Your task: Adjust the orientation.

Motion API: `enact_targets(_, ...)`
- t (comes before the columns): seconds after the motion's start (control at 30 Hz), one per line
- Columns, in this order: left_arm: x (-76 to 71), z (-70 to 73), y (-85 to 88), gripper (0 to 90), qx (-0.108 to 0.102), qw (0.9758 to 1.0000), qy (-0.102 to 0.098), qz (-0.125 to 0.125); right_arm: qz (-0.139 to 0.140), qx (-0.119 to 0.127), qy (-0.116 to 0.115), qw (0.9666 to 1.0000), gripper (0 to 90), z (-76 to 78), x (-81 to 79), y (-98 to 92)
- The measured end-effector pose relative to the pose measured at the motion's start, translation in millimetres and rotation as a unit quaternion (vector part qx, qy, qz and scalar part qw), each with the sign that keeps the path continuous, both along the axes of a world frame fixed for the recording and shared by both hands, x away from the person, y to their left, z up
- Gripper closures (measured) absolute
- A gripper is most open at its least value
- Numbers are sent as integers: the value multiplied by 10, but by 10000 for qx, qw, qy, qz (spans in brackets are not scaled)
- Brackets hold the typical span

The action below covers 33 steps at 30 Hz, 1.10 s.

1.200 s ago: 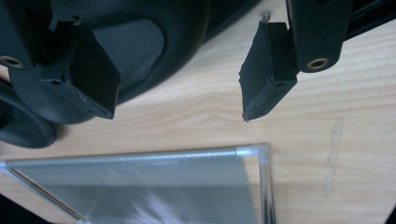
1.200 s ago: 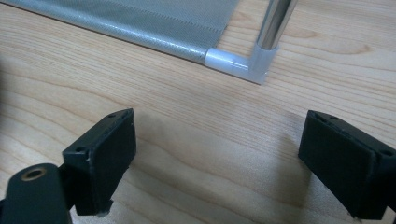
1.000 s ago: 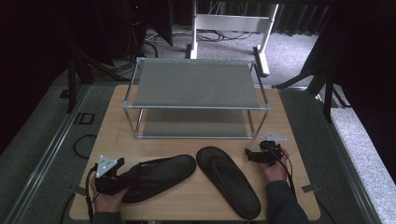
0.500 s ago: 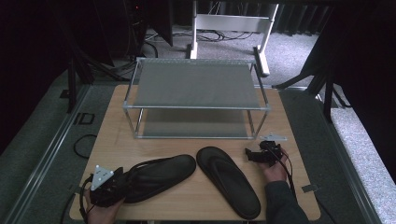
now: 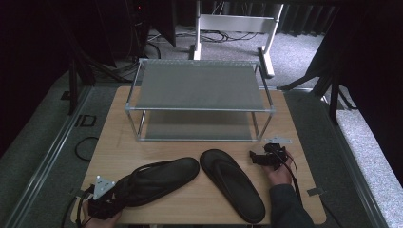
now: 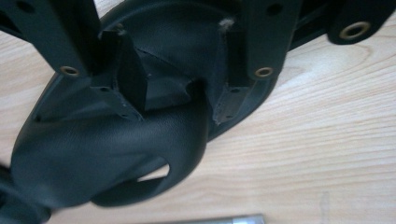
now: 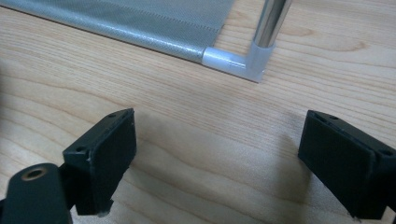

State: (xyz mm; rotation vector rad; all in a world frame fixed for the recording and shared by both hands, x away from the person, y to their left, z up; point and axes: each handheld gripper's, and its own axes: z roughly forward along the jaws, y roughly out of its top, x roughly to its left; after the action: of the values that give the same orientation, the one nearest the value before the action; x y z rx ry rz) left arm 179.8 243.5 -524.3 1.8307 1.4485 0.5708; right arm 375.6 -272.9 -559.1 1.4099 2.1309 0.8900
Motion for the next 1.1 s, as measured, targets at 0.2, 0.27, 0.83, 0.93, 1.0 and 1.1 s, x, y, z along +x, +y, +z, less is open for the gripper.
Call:
enact_targets(0.2,48,-30,-5,678,-12,9998,125,-143,-2,-5,-4,10000,111,0,-2,-1)
enact_targets(0.27,64,-35,-2,704,-41,9998,109,-143,-8,-4,-4,10000,111,0,-4,0)
enact_targets(0.83,470,-41,47,715,82,9996,-16,281,-21,-6,-6,10000,111,-1,-7,1)
enact_targets(0.93,559,-47,34,713,124,9992,-70,378,-26,-4,-3,10000,111,0,-8,2)
enact_targets(1.0,586,-42,26,699,184,9988,-88,448,-28,-4,-4,10000,111,0,-9,2)
enact_targets(1.1,692,-49,-1,701,305,9981,-98,521,-35,-5,-5,10000,111,0,-10,3)
